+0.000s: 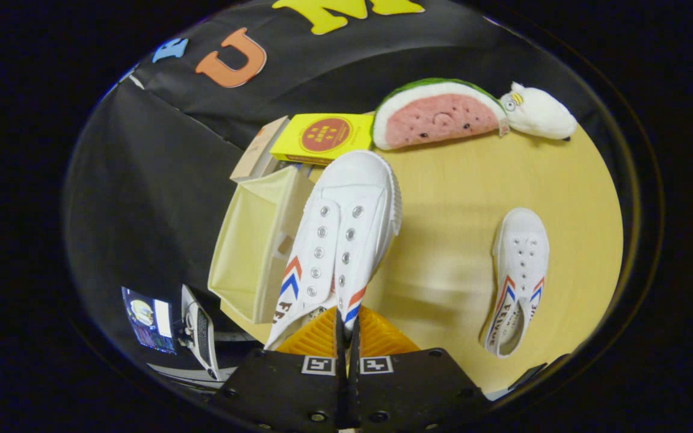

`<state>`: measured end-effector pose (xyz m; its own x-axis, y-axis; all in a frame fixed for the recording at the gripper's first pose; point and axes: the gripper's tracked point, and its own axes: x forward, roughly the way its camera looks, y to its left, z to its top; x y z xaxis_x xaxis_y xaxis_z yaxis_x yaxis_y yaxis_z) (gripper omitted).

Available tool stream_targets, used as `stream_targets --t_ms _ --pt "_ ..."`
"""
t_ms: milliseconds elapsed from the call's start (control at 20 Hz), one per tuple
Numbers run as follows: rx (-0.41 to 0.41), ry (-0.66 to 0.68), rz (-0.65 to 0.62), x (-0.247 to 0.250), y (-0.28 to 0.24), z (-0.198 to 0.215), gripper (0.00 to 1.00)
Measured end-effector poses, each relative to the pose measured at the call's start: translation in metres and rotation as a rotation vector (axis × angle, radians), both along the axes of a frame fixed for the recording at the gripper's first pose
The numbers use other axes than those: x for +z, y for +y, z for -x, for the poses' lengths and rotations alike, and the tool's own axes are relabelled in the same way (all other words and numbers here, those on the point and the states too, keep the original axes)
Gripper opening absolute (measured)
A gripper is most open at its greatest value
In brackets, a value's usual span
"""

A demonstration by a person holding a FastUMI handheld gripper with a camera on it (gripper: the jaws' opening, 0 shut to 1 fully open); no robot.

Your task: Open the storage box then place both shoes into the box .Put the left shoe in first, then the right shoe, with the right side of both shoes facing outward in a uniform manner.

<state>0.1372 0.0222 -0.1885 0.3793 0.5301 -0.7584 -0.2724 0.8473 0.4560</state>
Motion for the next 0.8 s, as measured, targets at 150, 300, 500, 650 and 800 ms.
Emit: stream_targets --t_ms 150,300,500,650,800 --pt "0.037 -0.029 -0.003 0.027 0.051 -0.003 0.00" --pt "0.057 -0.031 0.007 0.036 0.101 -0.009 0.00" --pt "0.038 -0.017 0.033 0.023 0.165 -0.018 0.00" --pt "0.007 -0.025 0.074 0.005 0.200 -0.026 0.00" --pt "-0.011 -0.039 0.147 -0.022 0.220 -0.036 0.00"
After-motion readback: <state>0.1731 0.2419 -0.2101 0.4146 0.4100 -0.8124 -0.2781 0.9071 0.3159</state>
